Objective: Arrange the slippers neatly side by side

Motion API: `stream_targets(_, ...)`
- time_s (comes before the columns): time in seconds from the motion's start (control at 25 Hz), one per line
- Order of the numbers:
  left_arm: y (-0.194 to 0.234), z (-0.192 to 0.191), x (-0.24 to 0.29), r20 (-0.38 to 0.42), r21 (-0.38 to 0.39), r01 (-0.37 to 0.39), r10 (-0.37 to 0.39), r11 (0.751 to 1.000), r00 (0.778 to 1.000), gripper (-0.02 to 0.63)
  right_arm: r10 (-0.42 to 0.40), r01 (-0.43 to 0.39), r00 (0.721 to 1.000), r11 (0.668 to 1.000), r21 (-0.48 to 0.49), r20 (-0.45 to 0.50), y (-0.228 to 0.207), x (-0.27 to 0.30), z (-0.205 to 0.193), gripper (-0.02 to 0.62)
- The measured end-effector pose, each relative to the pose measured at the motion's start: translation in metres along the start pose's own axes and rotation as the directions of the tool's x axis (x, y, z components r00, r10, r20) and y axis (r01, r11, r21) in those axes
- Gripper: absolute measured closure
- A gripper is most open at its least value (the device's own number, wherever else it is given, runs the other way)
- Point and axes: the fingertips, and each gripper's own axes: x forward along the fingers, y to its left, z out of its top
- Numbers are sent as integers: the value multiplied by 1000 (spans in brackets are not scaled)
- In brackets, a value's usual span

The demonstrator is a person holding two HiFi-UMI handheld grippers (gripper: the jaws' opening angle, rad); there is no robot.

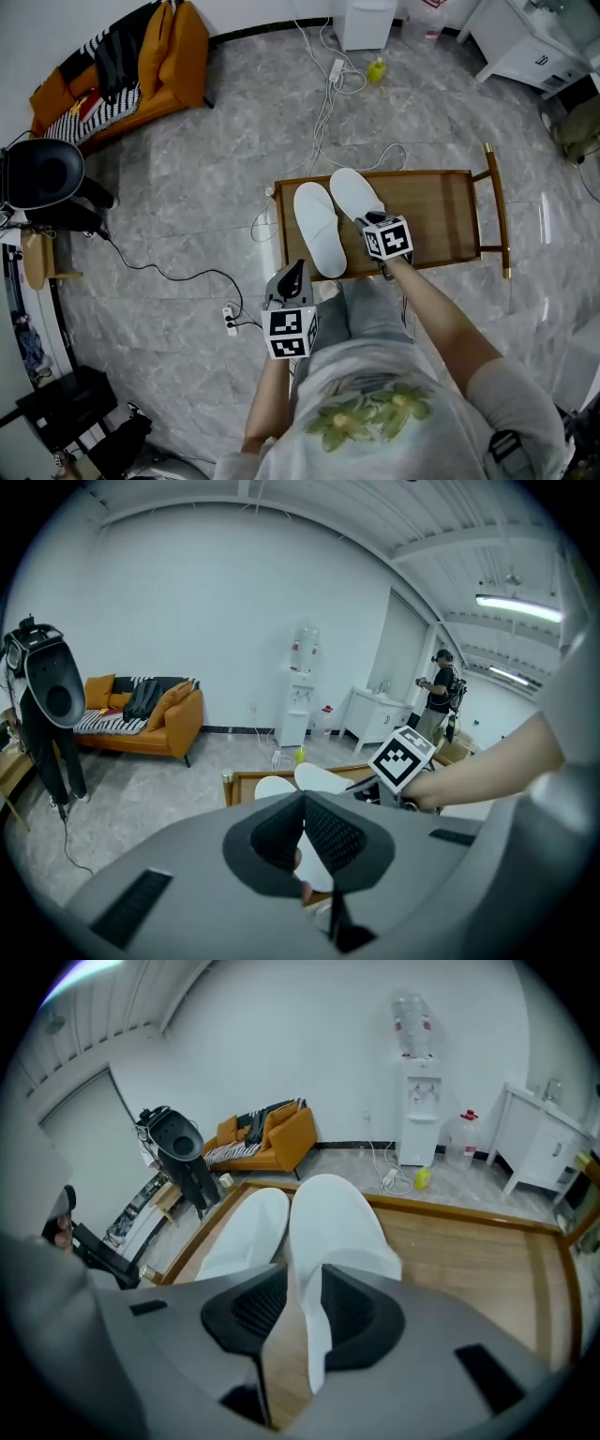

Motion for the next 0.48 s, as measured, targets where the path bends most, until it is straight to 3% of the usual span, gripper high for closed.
stream_targets(0.16,3,2,5,-5,0,0,0,1000,1000,591,-17,16,1000,997,72,8,-5,2,0,563)
stream_targets(0.32,8,4,7,-7,-1,0,0,1000,1000,591,-28,23,999,984,179,23,-6,-1,1,572)
stream_targets(0.48,11,3,10,-11,-3,-1,1,1000,1000,591,-42,24,998,948,318,48,-8,-3,-1,574)
